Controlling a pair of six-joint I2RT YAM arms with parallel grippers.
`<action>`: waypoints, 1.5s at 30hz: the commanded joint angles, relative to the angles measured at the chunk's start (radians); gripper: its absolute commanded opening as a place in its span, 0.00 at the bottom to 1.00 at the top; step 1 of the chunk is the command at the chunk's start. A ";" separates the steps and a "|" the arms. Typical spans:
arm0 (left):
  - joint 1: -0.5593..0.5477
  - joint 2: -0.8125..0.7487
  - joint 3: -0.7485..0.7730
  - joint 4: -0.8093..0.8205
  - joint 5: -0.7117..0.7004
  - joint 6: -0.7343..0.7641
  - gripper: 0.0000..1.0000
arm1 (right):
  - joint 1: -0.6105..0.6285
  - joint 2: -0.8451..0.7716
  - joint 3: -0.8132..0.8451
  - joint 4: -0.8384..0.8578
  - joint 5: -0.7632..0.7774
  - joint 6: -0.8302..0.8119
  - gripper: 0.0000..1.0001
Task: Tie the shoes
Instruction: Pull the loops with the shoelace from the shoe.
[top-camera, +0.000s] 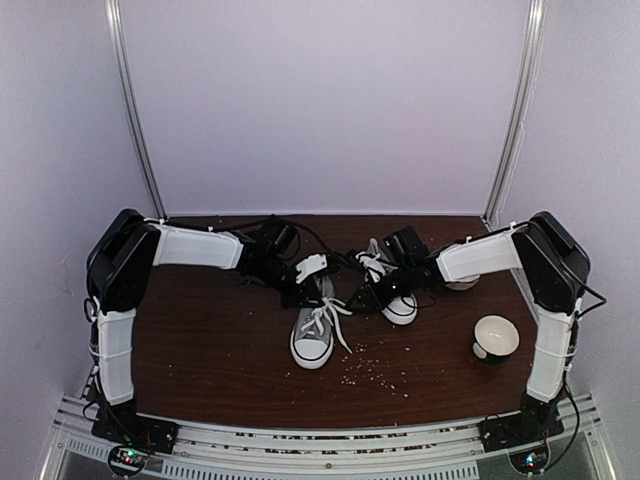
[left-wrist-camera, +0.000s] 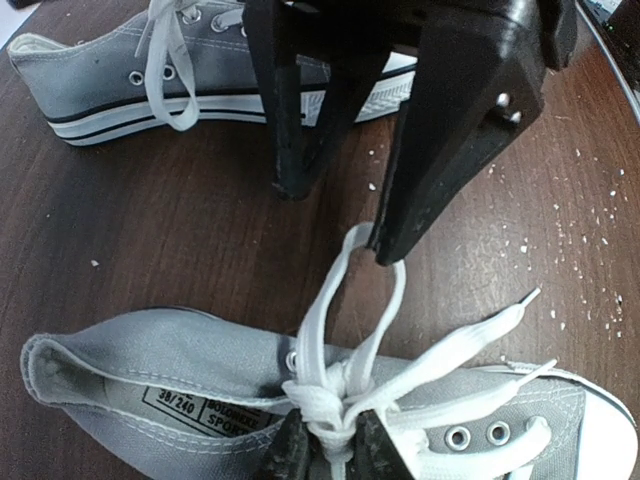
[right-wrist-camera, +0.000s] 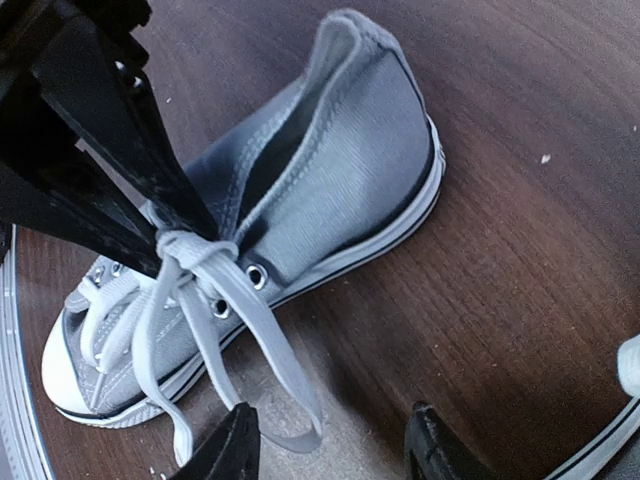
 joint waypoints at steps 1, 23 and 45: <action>0.009 -0.006 -0.018 -0.029 0.000 0.019 0.18 | -0.012 0.020 0.004 0.092 -0.093 0.023 0.51; 0.010 -0.001 -0.012 -0.039 -0.004 0.021 0.18 | -0.013 0.081 0.001 0.079 -0.207 0.007 0.23; 0.071 -0.108 0.058 -0.228 0.120 0.182 0.41 | -0.010 0.077 0.041 0.043 -0.213 0.004 0.00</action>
